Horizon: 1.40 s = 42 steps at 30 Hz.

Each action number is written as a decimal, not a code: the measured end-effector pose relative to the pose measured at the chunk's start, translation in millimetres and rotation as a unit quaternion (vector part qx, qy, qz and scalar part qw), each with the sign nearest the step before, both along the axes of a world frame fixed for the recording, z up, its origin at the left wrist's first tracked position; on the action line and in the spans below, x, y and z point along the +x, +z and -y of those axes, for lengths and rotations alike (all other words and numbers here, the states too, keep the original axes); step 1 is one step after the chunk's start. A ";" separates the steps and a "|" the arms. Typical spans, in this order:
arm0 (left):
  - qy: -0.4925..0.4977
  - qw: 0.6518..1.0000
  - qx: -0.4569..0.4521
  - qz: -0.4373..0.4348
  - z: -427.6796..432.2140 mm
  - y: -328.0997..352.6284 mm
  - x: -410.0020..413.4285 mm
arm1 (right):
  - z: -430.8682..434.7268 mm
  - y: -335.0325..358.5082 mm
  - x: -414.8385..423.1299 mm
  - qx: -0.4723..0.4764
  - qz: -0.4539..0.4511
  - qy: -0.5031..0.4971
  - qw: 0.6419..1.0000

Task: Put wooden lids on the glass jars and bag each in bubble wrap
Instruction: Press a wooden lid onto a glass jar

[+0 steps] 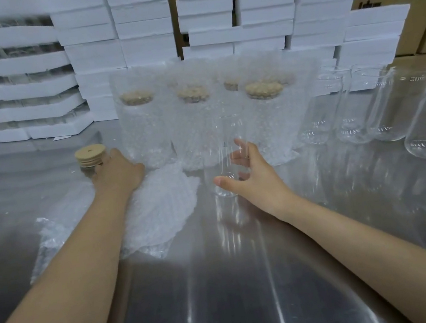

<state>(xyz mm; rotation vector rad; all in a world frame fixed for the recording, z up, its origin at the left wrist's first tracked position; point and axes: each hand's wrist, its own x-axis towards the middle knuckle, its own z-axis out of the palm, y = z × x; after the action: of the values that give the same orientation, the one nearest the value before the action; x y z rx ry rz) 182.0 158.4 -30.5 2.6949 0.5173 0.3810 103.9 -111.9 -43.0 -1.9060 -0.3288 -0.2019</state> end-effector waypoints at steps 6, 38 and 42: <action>0.017 0.998 -0.033 0.057 4.8 4.5 -7.1 | 0.2 1.1 0.6 0.000 -0.005 0.002 1.000; -0.379 0.780 -0.134 0.479 119.6 66.5 -102.9 | 0.5 10.0 -16.9 -0.041 -0.009 0.097 0.994; -0.425 0.786 0.004 0.450 126.3 62.0 -103.5 | -1.4 8.4 -17.0 -0.055 0.002 0.092 0.994</action>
<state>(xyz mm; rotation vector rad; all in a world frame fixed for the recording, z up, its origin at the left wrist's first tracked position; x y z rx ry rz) 78.5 32.0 31.4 2.0606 -0.9254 1.2295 86.9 -110.5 -34.6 -1.9707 -0.5253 -0.0654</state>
